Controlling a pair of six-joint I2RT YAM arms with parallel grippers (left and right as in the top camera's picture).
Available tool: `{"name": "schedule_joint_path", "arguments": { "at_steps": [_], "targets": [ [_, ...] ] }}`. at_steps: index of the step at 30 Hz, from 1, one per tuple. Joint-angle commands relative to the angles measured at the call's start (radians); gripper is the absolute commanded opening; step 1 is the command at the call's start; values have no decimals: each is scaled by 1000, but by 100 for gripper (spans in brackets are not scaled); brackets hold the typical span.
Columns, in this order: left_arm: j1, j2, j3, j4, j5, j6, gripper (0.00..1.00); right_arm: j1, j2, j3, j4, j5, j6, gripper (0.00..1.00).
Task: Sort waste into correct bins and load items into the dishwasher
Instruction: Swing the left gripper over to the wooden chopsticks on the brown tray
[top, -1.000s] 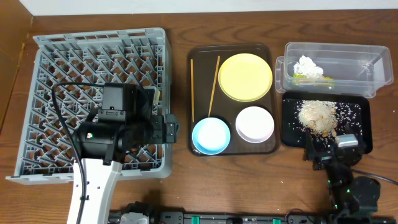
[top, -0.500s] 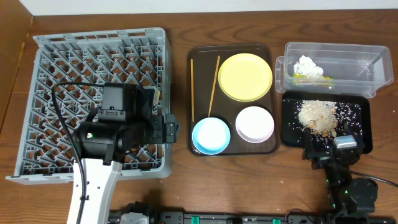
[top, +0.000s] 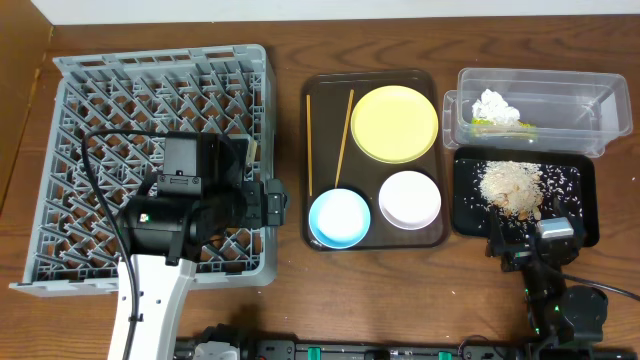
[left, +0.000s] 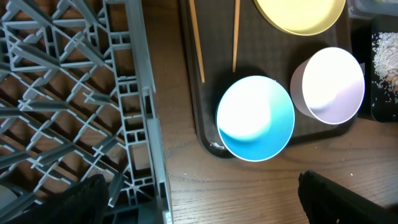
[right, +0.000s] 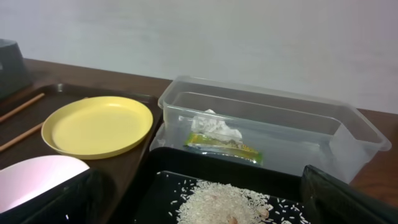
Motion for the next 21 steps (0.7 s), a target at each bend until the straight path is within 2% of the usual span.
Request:
{"name": "schedule_joint_path", "arguments": {
  "at_steps": [1, 4, 7, 10, 12, 17, 19, 21],
  "targets": [
    [-2, 2, 14, 9, 19, 0, 98, -3, -8, -4, -1, -5, -11, 99],
    [-2, 2, 14, 43, 125, -48, 98, -3, -8, -4, -1, -4, -11, 99],
    [-3, 9, 14, 116, 276, -47, 98, -3, -8, -4, -1, -4, -10, 99],
    [-17, 27, 14, 217, 317, -51, 98, -3, -8, -4, -1, -4, -11, 99],
    [-68, 49, 22, 284, 207, -113, 99, -3, -8, -4, -1, -5, -11, 99],
    [-215, 171, 109, 267, -124, -118, 99, -3, -8, -4, -1, -5, -10, 99],
    [-262, 246, 164, 248, -219, -114, 97, -3, -8, -4, -1, -5, -10, 99],
    [-291, 327, 213, 233, -280, -109, 91, -3, -8, -4, -1, -5, -10, 99]
  ]
}}
